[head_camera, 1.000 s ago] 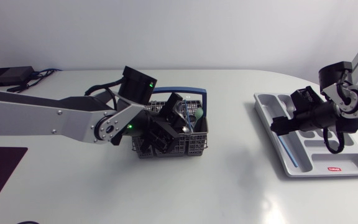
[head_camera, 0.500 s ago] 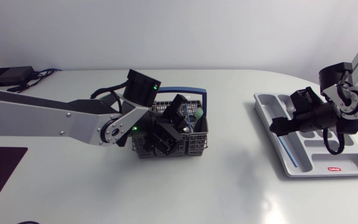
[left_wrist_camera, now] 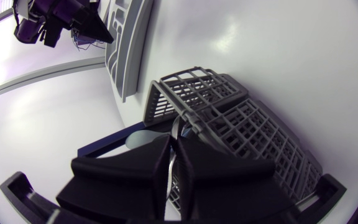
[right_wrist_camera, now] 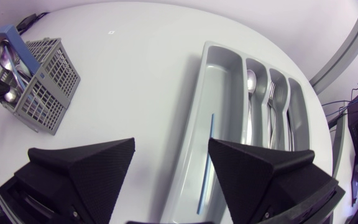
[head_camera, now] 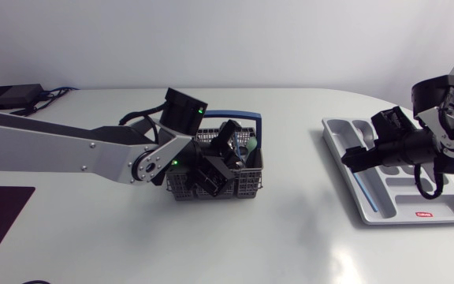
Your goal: Sort the cutlery from the basket into the organizer compartments.
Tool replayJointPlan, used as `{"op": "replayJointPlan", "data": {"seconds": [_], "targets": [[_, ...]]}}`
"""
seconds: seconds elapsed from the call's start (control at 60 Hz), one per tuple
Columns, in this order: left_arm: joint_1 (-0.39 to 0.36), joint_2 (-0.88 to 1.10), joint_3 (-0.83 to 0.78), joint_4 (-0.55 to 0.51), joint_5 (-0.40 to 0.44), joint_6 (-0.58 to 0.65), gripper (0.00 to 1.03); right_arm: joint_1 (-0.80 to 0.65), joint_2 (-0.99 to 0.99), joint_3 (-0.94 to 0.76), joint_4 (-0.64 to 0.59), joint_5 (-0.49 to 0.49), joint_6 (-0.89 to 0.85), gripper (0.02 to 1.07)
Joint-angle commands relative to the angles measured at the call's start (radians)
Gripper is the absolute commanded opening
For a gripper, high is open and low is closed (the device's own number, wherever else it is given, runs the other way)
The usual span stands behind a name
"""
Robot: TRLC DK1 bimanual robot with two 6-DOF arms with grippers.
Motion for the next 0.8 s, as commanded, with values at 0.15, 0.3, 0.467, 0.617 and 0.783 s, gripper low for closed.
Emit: {"op": "replayJointPlan", "data": {"seconds": [0.15,0.3,0.467,0.617,0.783], "targets": [[-0.005,0.006,-0.003,-0.034,-0.004,0.070,0.03,0.028,-0.042,-0.052,0.003,0.004,-0.021,0.88],[-0.005,-0.018,-0.003,-0.037,-0.012,0.069,0.03,0.034,-0.050,-0.058,0.003,0.007,-0.019,0.88],[-0.009,-0.032,-0.009,-0.042,-0.015,0.067,0.03,0.034,-0.056,-0.068,0.003,0.008,-0.024,0.88],[-0.011,-0.057,-0.002,-0.076,-0.018,0.066,0.03,0.034,-0.063,-0.075,0.003,0.008,-0.027,0.88],[-0.012,-0.087,0.002,-0.123,-0.018,0.063,0.03,0.041,-0.068,-0.075,0.003,0.007,-0.025,0.88]]}}
